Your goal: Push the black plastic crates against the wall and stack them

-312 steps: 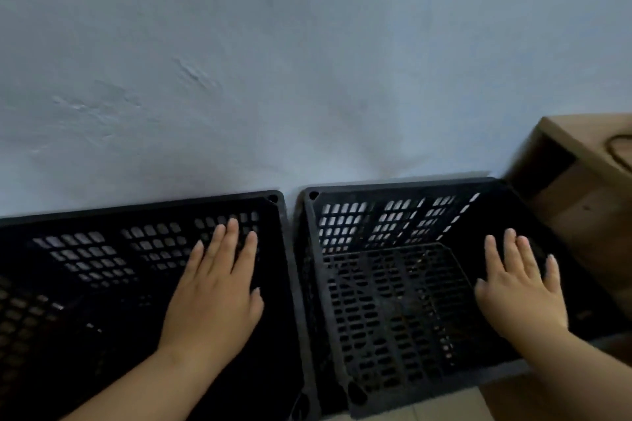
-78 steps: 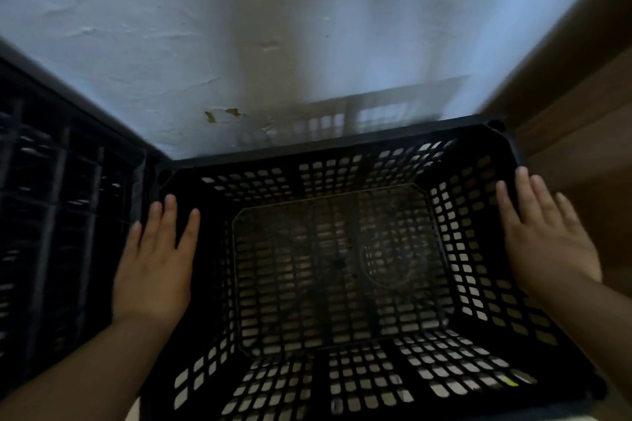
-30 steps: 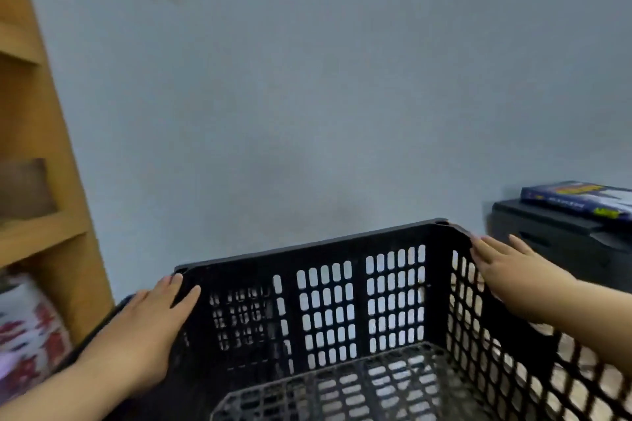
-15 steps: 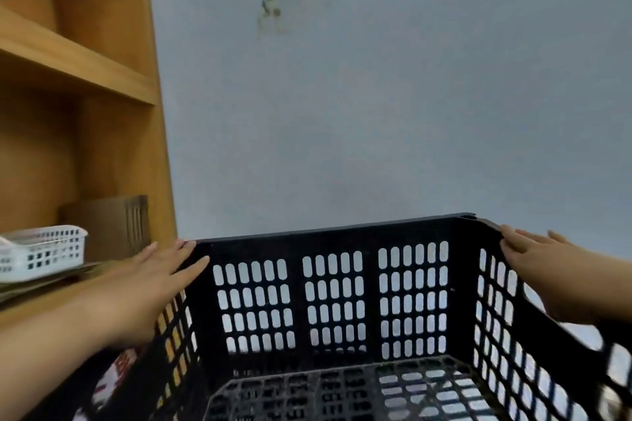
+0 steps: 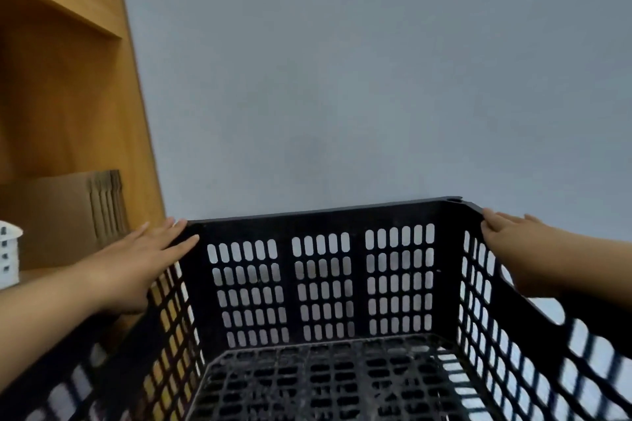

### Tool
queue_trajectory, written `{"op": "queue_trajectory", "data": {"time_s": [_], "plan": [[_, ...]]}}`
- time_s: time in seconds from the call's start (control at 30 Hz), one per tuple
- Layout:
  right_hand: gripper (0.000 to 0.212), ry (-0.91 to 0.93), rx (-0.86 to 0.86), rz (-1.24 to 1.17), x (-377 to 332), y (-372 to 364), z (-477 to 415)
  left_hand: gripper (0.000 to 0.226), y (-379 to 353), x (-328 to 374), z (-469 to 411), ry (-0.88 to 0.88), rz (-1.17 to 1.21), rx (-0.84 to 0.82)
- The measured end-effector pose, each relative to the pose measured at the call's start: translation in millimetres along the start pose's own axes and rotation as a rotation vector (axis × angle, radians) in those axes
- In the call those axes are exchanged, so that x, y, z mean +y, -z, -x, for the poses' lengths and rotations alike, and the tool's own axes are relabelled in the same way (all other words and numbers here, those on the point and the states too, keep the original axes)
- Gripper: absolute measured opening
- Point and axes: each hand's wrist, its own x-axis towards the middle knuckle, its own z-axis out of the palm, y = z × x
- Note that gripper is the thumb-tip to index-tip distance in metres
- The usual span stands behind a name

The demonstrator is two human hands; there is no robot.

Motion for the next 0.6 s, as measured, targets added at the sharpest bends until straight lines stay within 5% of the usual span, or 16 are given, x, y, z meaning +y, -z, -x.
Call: {"op": "queue_trajectory", "data": {"time_s": [0.6], "plan": [[0.074,-0.096,-0.215,0.069,-85,-8,-62,0.103,-102,-41,-112,-0.047,-0.008,-0.229]]}}
